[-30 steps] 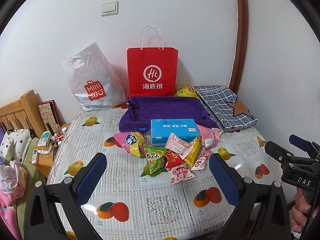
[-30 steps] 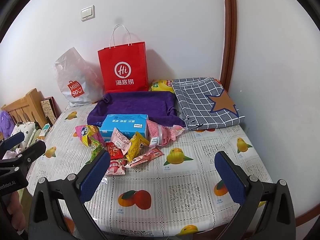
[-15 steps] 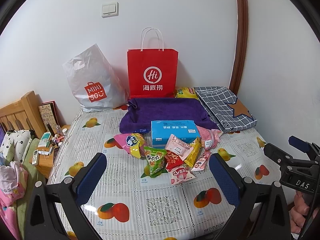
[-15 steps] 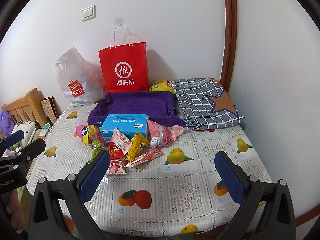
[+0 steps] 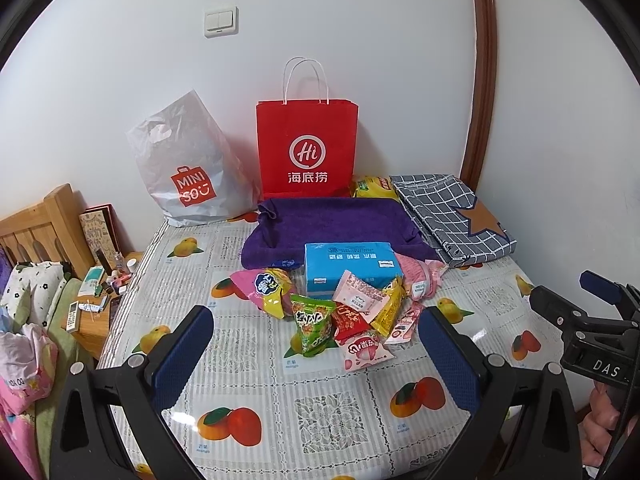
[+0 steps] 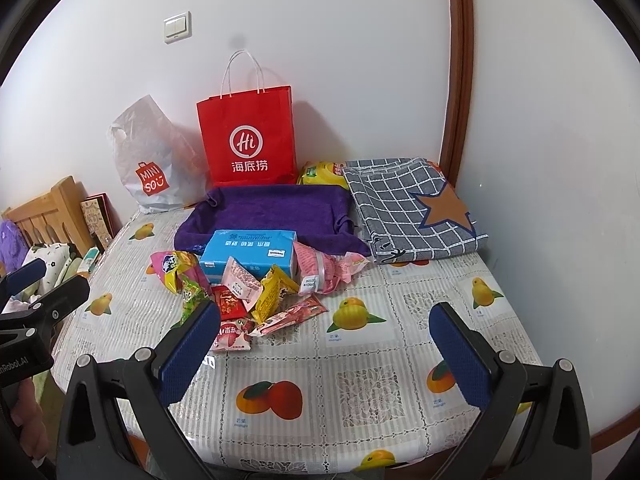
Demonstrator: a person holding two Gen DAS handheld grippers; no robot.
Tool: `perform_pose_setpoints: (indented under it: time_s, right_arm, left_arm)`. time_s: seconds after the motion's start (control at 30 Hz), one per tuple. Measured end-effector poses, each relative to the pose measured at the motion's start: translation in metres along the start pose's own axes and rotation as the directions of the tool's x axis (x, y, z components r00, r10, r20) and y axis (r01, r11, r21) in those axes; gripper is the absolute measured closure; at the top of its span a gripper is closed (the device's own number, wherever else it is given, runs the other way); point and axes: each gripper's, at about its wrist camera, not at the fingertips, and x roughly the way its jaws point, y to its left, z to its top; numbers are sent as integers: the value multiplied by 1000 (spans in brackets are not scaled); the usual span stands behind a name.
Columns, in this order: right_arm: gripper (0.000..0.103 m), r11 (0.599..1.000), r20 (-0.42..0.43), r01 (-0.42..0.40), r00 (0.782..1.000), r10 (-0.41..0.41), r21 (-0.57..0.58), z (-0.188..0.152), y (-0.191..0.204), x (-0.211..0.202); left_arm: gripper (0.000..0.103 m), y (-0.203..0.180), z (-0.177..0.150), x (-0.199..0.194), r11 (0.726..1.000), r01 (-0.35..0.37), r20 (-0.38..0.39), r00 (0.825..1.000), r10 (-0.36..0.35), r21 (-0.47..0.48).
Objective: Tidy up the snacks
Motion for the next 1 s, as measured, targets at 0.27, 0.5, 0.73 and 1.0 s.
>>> perform_pose_setpoints:
  time_s: [0.27,0.5,0.73,1.0]
  right_arm:
    - [1,1000,10,-3,1000,3,-4,0,0,5]
    - [1,999,-2,-29,1000,29,-20,0,4,24]
    - [1,998,-19,-54,998,53,-23,1,3,54]
    - [2,1000,-117,-26,993,25,-9,-5,-4,113]
  left_arm:
    - [0,1,7,5,1000,10,2,1000,-10,-6]
    - [0,4,2,27,1000,-8,-30,1000,7,-12]
    - [0,13,-1,60,999,-30,-78,997,28,-22]
    - [0,28,-5,108,998,-49,-151,988,43,-34]
